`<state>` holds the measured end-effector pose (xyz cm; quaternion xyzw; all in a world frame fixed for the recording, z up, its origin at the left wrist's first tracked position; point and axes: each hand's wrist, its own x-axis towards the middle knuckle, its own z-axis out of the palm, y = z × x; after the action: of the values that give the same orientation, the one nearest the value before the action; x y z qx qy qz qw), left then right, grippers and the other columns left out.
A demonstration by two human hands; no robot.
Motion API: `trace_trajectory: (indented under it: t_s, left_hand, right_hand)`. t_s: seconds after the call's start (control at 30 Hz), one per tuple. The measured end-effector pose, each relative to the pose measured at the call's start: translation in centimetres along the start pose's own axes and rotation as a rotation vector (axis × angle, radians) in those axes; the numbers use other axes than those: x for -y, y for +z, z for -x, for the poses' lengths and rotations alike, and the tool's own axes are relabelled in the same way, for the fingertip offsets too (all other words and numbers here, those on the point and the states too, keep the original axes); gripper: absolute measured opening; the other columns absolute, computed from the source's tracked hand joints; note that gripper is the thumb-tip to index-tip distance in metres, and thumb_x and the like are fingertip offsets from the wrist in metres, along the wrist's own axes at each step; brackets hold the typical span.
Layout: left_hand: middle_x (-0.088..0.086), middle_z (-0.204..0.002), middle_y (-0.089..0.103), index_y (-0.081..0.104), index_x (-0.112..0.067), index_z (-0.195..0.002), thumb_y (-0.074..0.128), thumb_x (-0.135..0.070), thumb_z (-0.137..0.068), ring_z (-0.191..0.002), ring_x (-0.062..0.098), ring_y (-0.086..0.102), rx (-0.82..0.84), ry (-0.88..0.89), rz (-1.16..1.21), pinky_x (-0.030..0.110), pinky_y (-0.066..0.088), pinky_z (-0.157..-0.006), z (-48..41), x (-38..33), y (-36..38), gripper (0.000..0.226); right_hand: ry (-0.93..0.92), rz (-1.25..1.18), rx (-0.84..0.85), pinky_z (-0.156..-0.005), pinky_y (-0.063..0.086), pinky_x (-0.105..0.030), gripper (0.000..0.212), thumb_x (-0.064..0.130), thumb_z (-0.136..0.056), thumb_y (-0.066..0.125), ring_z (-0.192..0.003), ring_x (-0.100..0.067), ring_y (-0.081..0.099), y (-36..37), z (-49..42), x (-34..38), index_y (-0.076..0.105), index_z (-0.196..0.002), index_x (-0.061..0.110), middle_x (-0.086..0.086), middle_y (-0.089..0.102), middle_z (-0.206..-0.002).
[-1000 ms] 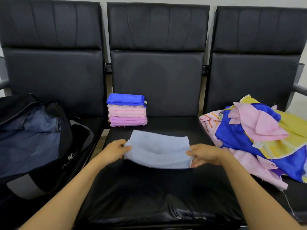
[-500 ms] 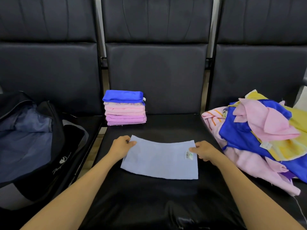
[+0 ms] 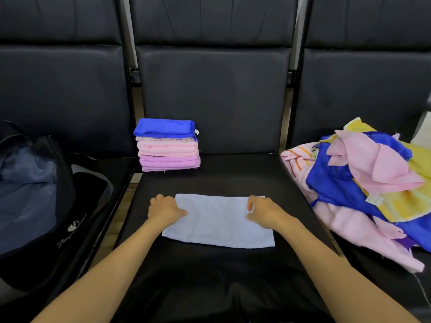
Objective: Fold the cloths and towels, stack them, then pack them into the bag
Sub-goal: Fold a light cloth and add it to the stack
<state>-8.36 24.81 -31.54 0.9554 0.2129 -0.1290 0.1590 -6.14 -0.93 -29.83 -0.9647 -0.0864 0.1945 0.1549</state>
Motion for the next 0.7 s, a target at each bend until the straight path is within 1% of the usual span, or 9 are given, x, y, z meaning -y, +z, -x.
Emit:
trace_trajectory:
  t_s: [0.07,0.17,0.23,0.33,0.4,0.5,0.6,0.67,0.7]
  left_hand:
    - [0.014,-0.136,0.045,0.051,-0.007,-0.125,0.058,-0.042,-0.091,-0.125,0.029,0.042,-0.005,0.039,0.095,0.036,0.043,-0.094,0.1,0.0,-0.2,0.049]
    - [0.011,-0.121,0.054,0.039,-0.006,-0.122,0.058,-0.027,-0.094,-0.103,0.026,0.055,-0.091,0.127,0.332,0.033,0.045,-0.077,0.9,-0.3,-0.9,0.040]
    - [0.005,-0.114,0.051,0.037,-0.011,-0.122,0.059,-0.015,-0.093,-0.102,0.026,0.056,-0.122,0.224,0.419,0.031,0.043,-0.078,1.6,-0.7,-1.4,0.037]
    - [0.006,-0.117,0.059,0.057,-0.022,-0.117,0.051,-0.008,-0.094,-0.106,0.023,0.057,-0.105,0.316,0.445,0.028,0.044,-0.086,2.5,-2.2,-2.1,0.028]
    - [0.008,-0.124,0.059,0.066,-0.019,-0.115,0.047,-0.009,-0.096,-0.110,0.022,0.056,-0.072,0.341,0.445,0.020,0.039,-0.083,3.4,-4.2,-2.4,0.028]
    - [0.009,-0.128,0.057,0.063,-0.017,-0.124,0.047,-0.010,-0.097,-0.112,0.024,0.057,-0.002,0.419,0.441,0.017,0.041,-0.074,5.1,-7.9,-2.5,0.032]
    - [0.011,-0.128,0.056,0.061,-0.015,-0.126,0.050,-0.008,-0.096,-0.089,0.023,0.064,0.111,0.492,0.477,0.013,0.047,-0.054,6.2,-11.1,-1.0,0.033]
    - [0.012,-0.130,0.055,0.057,-0.015,-0.130,0.050,-0.007,-0.096,-0.073,0.017,0.062,0.219,0.512,0.488,0.016,0.052,-0.056,6.5,-12.5,0.4,0.036]
    - [0.010,-0.132,0.054,0.055,-0.017,-0.133,0.050,-0.008,-0.097,-0.076,0.017,0.063,0.295,0.509,0.498,0.020,0.055,-0.061,6.7,-13.1,1.1,0.037]
  right_hand:
    - [-0.054,0.017,0.149,-0.067,0.041,-0.022,0.025,0.025,-0.096,0.051,-0.091,-0.018,0.050,0.7,0.2,0.0,0.052,-0.120,0.016,-0.001,0.048,-0.110]
    - [-0.071,-0.070,0.163,-0.078,0.045,-0.022,0.030,0.027,-0.098,0.049,-0.096,-0.016,0.052,0.8,0.6,0.1,0.050,-0.127,0.020,-0.003,0.050,-0.124]
    - [-0.046,-0.193,0.126,-0.076,0.048,-0.022,0.027,0.027,-0.097,0.050,-0.092,-0.015,0.057,0.4,0.7,0.1,0.052,-0.123,0.020,-0.003,0.054,-0.121]
    - [0.018,-0.363,0.112,-0.066,0.053,-0.019,0.016,0.019,-0.097,0.047,-0.080,-0.011,0.062,-0.2,0.8,0.0,0.059,-0.108,0.018,-0.002,0.058,-0.107]
    - [0.097,-0.510,0.137,-0.067,0.057,-0.022,0.016,0.014,-0.097,0.048,-0.080,-0.014,0.066,-0.5,0.8,-0.4,0.061,-0.106,0.015,-0.006,0.061,-0.106]
    - [0.204,-0.714,0.197,-0.072,0.059,-0.029,0.022,0.013,-0.097,0.049,-0.088,-0.023,0.069,-1.0,1.2,-1.1,0.059,-0.115,0.006,-0.012,0.065,-0.106]
    - [0.267,-0.850,0.215,-0.078,0.059,-0.036,0.027,0.017,-0.100,0.046,-0.093,-0.029,0.069,-1.4,1.4,-1.9,0.058,-0.115,-0.001,-0.017,0.067,-0.104]
    - [0.275,-0.896,0.214,-0.080,0.058,-0.039,0.028,0.019,-0.101,0.045,-0.093,-0.030,0.068,-1.6,1.5,-2.2,0.058,-0.113,-0.003,-0.019,0.067,-0.102]
    - [0.276,-0.911,0.210,-0.079,0.058,-0.039,0.027,0.020,-0.101,0.044,-0.091,-0.030,0.068,-1.6,1.6,-2.2,0.058,-0.110,-0.002,-0.018,0.067,-0.100]
